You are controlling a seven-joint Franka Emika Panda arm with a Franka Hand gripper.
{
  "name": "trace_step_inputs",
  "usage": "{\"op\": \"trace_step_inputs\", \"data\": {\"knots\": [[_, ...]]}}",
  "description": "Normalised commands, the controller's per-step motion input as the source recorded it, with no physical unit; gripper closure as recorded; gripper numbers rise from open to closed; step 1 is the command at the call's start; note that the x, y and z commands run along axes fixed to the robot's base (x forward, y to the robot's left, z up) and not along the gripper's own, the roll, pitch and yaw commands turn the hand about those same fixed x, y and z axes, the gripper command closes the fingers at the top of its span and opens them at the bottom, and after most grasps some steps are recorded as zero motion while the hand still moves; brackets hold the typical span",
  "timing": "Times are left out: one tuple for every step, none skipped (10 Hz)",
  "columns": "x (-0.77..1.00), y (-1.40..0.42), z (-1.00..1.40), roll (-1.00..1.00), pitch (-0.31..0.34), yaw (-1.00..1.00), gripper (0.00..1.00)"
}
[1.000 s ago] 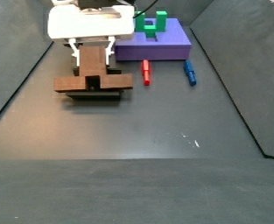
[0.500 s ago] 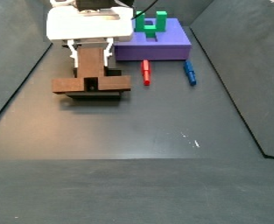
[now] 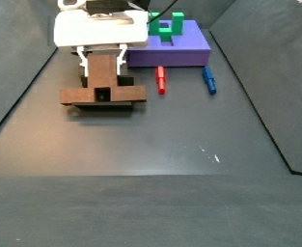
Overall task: Pick up the brown object. Move up. Place the brown object on the fixture. Regrasp the brown object. Move to above the board. Insert the brown object.
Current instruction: Move to above the board.
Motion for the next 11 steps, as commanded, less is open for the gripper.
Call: {"op": "trace_step_inputs", "data": {"knots": [[0.0,0.0,1.4,0.0,0.0,0.0,1.0],[0.0,0.0,1.4,0.0,0.0,-0.04,1.0],[-0.03,-0.01,1.4,-0.1,0.001,-0.06,1.0],[-0.03,-0.01,1.4,-0.07,0.033,-0.05,1.0],[-0.01,-0.02,1.4,-0.04,0.063,-0.03,1.0],[-0.02,-0.02,1.4,-0.03,0.074,-0.02,1.0],[-0.01,-0.03,1.4,-0.01,0.068,0.01,1.0],[0.0,-0.03,0.97,-0.01,0.08,0.02,1.0],[0.02,-0.01,0.49,0.0,0.085,0.03,1.0],[0.03,-0.01,0.32,0.01,0.085,0.04,1.0],[0.04,-0.02,0.18,0.0,0.091,0.05,1.0]]}}
